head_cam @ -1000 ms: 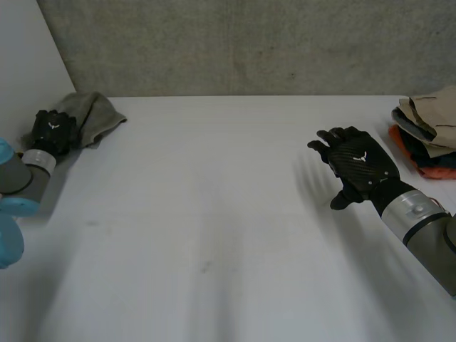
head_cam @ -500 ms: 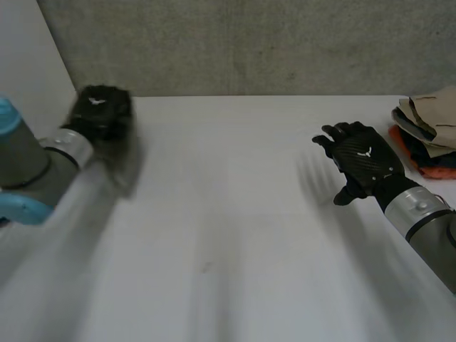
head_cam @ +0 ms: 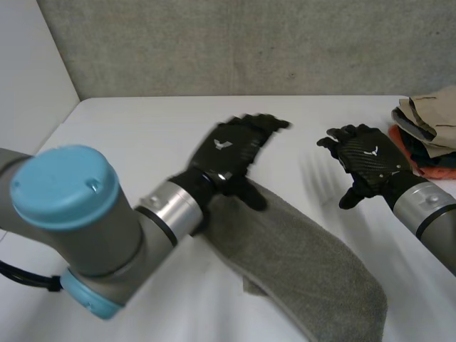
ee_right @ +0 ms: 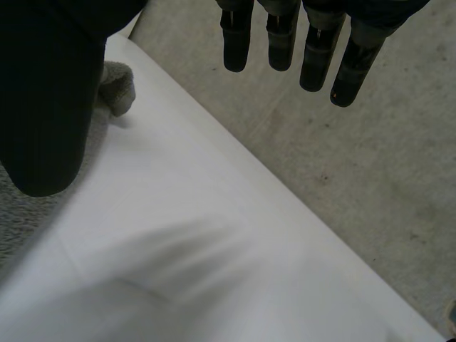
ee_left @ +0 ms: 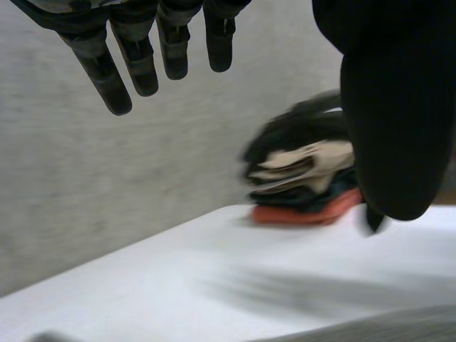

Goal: Fold the laundry.

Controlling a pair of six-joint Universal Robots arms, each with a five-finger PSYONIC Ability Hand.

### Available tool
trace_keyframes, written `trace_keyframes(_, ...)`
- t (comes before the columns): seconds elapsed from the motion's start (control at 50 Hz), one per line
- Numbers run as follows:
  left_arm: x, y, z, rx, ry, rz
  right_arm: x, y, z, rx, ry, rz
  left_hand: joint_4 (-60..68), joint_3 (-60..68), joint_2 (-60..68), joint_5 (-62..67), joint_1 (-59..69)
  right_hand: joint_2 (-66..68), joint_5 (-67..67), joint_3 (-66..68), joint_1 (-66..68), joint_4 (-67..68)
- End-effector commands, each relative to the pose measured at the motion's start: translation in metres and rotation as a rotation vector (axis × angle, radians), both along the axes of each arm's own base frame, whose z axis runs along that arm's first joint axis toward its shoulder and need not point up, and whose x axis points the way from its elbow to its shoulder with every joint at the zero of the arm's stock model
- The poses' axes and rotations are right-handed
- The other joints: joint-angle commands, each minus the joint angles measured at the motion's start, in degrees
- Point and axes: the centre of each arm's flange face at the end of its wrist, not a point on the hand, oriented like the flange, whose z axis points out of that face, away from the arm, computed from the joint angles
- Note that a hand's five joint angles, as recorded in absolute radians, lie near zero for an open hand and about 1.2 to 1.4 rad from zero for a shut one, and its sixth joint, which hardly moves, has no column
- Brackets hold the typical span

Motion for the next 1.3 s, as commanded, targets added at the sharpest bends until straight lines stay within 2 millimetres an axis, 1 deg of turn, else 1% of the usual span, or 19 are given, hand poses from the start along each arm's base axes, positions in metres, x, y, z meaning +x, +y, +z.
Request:
trace_keyframes(0.02,0.033,-0.04,0.003,-0.126,-0.124,0.144,-0.001,0.012,0.023,0.12,0.02,0.004,-0.92,-1.3,-0.98,-1.83,-0.24,-2.8,-3.67,-1.84,-1.67,-3.39)
trace_keyframes(0.12,0.043,-0.049,-0.007,-0.166,-0.246,0.165,-0.003,0.038,0.042,0.307,0.061,0.023,0.93,0.55,0.87,0.02,1.61,-2.8,-3.67,-1.84,-1.67,-3.39)
trace_keyframes(0.18,0.049,-0.056,-0.024,-0.179,-0.345,0.163,-0.003,0.051,0.043,0.382,0.091,0.044,2.44,2.06,2.38,1.53,3.12,-2.8,-3.67,-1.84,-1.67,-3.39)
trace_keyframes(0.28,0.058,-0.069,-0.044,-0.216,-0.474,0.147,-0.005,0.074,0.03,0.49,0.21,0.101,2.61,2.23,2.56,1.7,3.29,-1.54,-2.41,-0.58,-0.41,-2.12)
trace_keyframes(0.38,0.067,-0.085,-0.06,-0.23,-0.539,0.153,-0.006,0.084,0.011,0.502,0.276,0.136,2.78,2.4,2.73,1.87,3.46,-0.37,-1.24,0.59,0.76,-0.96)
trace_keyframes(0.44,0.066,-0.085,-0.068,-0.215,-0.545,0.145,-0.005,0.086,-0.003,0.506,0.288,0.146,2.78,2.4,2.72,1.87,3.46,4.49,3.62,5.45,5.62,3.9)
trace_keyframes(0.58,0.064,-0.081,-0.071,-0.208,-0.548,0.135,0.006,0.093,-0.03,0.489,0.304,0.189,2.61,2.23,2.56,1.7,3.29,10.91,10.04,11.86,12.04,10.32)
trace_keyframes(0.64,0.063,-0.079,-0.072,-0.204,-0.548,0.13,0.005,0.089,-0.04,0.461,0.315,0.166,2.28,1.9,2.22,1.37,2.96,18.78,17.92,19.74,19.92,18.2)
trace_keyframes(0.68,0.062,-0.077,-0.072,-0.202,-0.549,0.126,0.007,0.084,-0.046,0.43,0.325,0.15,2.27,1.89,2.22,1.37,2.96,48.27,47.4,49.23,49.4,47.69)
trace_keyframes(0.72,0.063,-0.077,-0.071,-0.203,-0.549,0.128,0.008,0.081,-0.048,0.403,0.329,0.142,2.27,1.89,2.22,1.37,2.96,65.33,64.46,66.28,66.46,64.74)
trace_keyframes(0.74,0.063,-0.077,-0.071,-0.204,-0.548,0.128,0.01,0.076,-0.046,0.37,0.331,0.132,2.27,1.89,2.22,1.37,2.96,67.18,66.31,68.14,68.31,66.6)
trace_keyframes(0.8,0.064,-0.077,-0.064,-0.217,-0.543,0.135,0.011,0.067,-0.042,0.315,0.333,0.108,2.27,1.89,2.22,1.37,2.96,67.2,66.33,68.16,68.33,66.61)
trace_keyframes(0.88,0.067,-0.074,-0.054,-0.231,-0.535,0.147,0.015,0.037,-0.029,0.171,0.329,0.05,1.94,1.56,1.88,1.03,2.62,67.2,66.33,68.16,68.33,66.61)
trace_keyframes(0.9,0.068,-0.072,-0.052,-0.234,-0.534,0.148,0.02,0.024,-0.019,0.095,0.32,0.036,1.94,1.56,1.88,1.03,2.62,67.2,66.33,68.16,68.33,66.61)
trace_keyframes(0.96,0.071,-0.068,-0.042,-0.253,-0.521,0.157,0.034,0.012,-0.002,-0.001,0.292,0.048,1.77,1.39,1.72,0.86,2.45,67.2,66.33,68.16,68.33,66.61)
trace_keyframes(0.98,0.071,-0.066,-0.04,-0.254,-0.519,0.158,0.045,0.004,0.008,-0.064,0.276,0.068,1.77,1.39,1.71,0.86,2.45,67.2,66.33,68.16,68.33,66.61)
trace_keyframes(1.06,0.076,-0.059,-0.032,-0.225,-0.476,0.171,0.075,-0.018,0.022,-0.205,0.229,0.115,1.6,1.22,1.55,0.69,2.28,67.2,66.33,68.16,68.33,66.61)
trace_keyframes(1.16,0.081,-0.053,-0.035,-0.155,-0.437,0.184,0.101,-0.037,0.017,-0.291,0.194,0.21,1.77,1.39,1.71,0.86,2.45,67.2,66.33,68.16,68.33,66.61)
trace_keyframes(1.3,0.087,-0.054,-0.046,-0.09,-0.435,0.214,0.128,-0.044,-0.016,-0.338,0.147,0.407,2.11,1.73,2.05,1.2,2.79,67.2,66.33,68.16,68.33,66.61)
